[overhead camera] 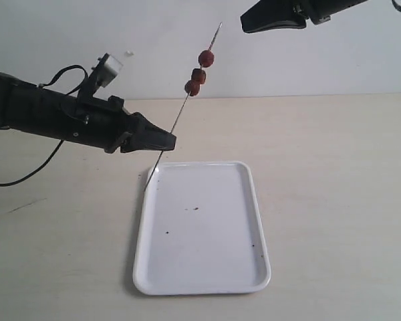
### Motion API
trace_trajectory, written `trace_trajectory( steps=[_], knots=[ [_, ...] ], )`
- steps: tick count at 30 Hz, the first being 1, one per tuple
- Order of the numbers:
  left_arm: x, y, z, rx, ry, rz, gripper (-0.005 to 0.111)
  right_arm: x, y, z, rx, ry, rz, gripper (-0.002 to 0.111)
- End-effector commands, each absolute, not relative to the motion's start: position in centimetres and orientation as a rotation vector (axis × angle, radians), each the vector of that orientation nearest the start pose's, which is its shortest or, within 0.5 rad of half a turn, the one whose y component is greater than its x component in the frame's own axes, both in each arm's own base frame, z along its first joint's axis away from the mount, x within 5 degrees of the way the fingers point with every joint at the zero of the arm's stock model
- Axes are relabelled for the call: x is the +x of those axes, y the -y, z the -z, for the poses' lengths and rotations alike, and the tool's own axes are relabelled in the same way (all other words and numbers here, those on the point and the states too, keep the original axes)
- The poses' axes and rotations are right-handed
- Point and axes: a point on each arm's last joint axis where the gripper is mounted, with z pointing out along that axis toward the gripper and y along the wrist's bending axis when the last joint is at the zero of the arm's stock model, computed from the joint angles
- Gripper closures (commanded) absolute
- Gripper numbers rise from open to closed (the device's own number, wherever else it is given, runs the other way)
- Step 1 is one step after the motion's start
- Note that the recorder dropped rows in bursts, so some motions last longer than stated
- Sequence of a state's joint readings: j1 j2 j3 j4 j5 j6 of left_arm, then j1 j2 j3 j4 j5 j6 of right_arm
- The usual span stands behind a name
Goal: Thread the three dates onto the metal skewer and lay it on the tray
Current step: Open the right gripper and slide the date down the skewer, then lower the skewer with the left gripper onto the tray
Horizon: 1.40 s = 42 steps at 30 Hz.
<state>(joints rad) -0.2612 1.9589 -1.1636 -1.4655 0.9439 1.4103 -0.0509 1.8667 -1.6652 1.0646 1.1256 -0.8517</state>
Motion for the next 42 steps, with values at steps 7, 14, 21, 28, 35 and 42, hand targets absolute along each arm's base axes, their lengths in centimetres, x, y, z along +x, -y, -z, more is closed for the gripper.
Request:
trace_trajectory(
  steps=[7, 14, 21, 28, 35, 42],
  knots=[
    [35.5, 16.3, -18.3, 0.638, -2.216, 1.062, 0.107, 38.3, -4.2, -33.0, -0.425, -2.156, -0.728, 0.108],
    [34.1, 14.5, -21.0, 0.531, -2.134, 0.822, 0.107, 33.1, -2.1, -31.8, -0.214, -2.021, -0.393, 0.108],
    [31.8, 13.5, -24.0, 0.531, -2.015, 0.760, 0.107, 25.9, -1.9, -33.9, -0.169, -1.788, -0.302, 0.108],
    [30.3, 13.1, -25.5, 0.562, -1.963, 0.729, 0.107, 18.7, -2.4, -35.2, -0.276, -1.602, -0.233, 0.108],
    [29.7, 12.9, -25.7, 0.560, -1.961, 0.724, 0.107, 12.2, -2.1, -34.8, -0.245, -1.468, -0.140, 0.108],
    [29.5, 12.9, -25.8, 0.564, -1.956, 0.731, 0.107, 7.9, -2.2, -33.1, -0.221, -1.363, -0.136, 0.108]
  ],
)
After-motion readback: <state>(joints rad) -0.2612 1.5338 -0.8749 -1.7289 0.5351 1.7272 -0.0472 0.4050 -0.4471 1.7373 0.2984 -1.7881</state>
